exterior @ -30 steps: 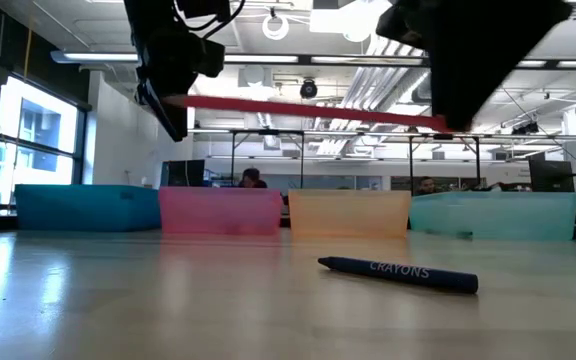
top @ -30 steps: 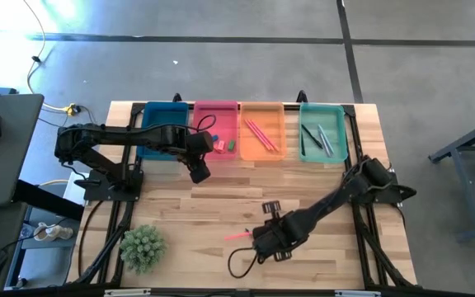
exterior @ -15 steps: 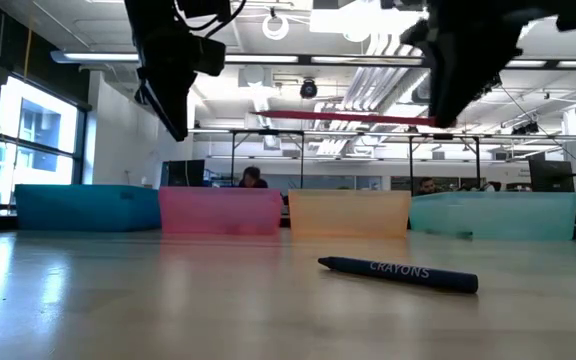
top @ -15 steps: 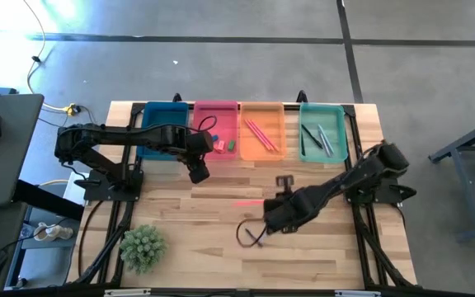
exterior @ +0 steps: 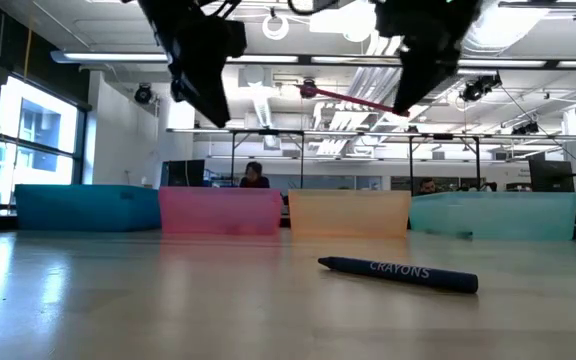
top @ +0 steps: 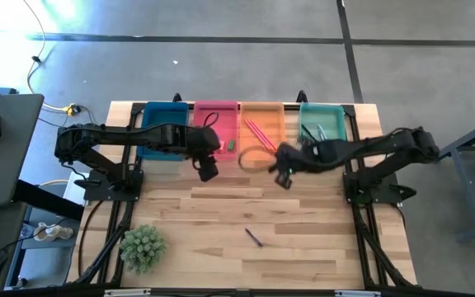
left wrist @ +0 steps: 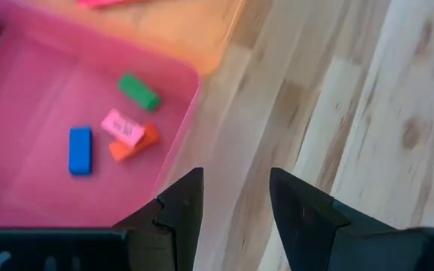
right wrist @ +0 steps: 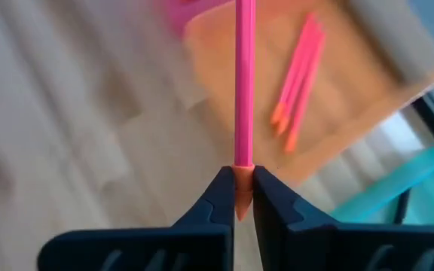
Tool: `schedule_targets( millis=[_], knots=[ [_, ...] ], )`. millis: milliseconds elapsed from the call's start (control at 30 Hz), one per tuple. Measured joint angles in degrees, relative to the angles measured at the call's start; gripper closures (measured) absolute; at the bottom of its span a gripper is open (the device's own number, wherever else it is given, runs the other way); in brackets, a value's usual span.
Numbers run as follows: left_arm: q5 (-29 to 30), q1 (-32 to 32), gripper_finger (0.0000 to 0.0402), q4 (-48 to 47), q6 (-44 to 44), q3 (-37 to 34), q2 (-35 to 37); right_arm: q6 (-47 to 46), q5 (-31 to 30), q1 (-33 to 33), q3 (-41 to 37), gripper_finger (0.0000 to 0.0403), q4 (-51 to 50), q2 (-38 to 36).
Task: Sort crayons/erasers/pens/pencils in bins
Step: Put the pink pencil into the orange bin
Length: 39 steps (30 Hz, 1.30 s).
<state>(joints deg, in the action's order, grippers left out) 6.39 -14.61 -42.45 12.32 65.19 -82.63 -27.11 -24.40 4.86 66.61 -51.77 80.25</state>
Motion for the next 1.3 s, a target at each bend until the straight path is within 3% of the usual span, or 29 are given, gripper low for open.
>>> schedule_targets(
  millis=[233, 567, 967, 1300],
  knots=[
    [-0.5, 0.0, 0.0261, 3.9, -3.7, 0.0, 0.0, -1.9, 1.6, -13.0, 0.0, 0.0397, 7.2, 0.5],
    [0.3, 0.0, 0.0261, 4.7, -8.8, 0.0, -0.1, -12.9, 11.0, -25.4, 0.0, 0.0392, 16.3, 4.2],
    [0.4, 0.0, 0.0261, 5.9, -10.1, 0.0, -0.1, -16.4, 19.1, -27.1, 0.0, 0.0391, 18.1, 15.2],
    [0.2, 0.0, 0.0261, 5.9, -12.0, 0.0, -0.1, -14.9, 19.8, -26.1, 0.0, 0.0391, 16.6, 19.4]
  ],
)
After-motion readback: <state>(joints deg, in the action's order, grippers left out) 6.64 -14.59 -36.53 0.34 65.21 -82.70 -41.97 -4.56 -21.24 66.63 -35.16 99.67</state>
